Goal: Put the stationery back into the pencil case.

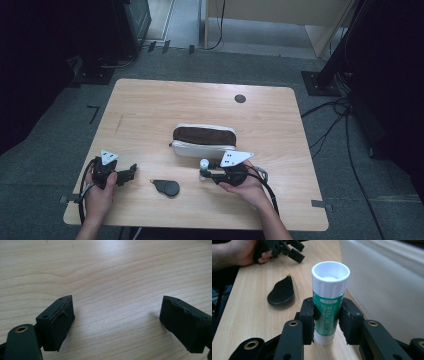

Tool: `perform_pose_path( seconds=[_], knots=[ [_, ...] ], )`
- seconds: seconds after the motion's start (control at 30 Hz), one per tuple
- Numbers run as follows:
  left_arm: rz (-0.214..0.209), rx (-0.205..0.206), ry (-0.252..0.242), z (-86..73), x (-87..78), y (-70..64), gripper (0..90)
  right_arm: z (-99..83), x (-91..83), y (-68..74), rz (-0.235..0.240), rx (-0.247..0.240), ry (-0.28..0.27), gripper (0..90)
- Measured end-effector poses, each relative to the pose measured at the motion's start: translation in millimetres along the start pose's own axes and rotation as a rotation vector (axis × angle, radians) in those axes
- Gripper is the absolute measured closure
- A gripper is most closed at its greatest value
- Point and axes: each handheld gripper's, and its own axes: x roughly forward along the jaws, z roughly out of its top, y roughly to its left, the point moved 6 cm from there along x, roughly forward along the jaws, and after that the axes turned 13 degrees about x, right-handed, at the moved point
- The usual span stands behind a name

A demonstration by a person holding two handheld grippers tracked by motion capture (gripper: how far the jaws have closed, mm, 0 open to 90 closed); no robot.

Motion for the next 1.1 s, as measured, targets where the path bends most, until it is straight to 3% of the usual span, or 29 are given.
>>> perform_pose_path(
  seconds=[0.43, 1.1],
  knots=[
    [0.0, 0.0, 0.0, 0.0, 0.0, 0.0, 12.5, 23.8, -30.5, -7.8, -0.04, -0.005, -0.043, 66.6],
    [0.0, 0.0, -0.001, 0.1, 0.0, 0.0, 12.5, 87.3, -74.0, -26.3, -0.122, -0.041, -0.11, 66.6]
  ],
)
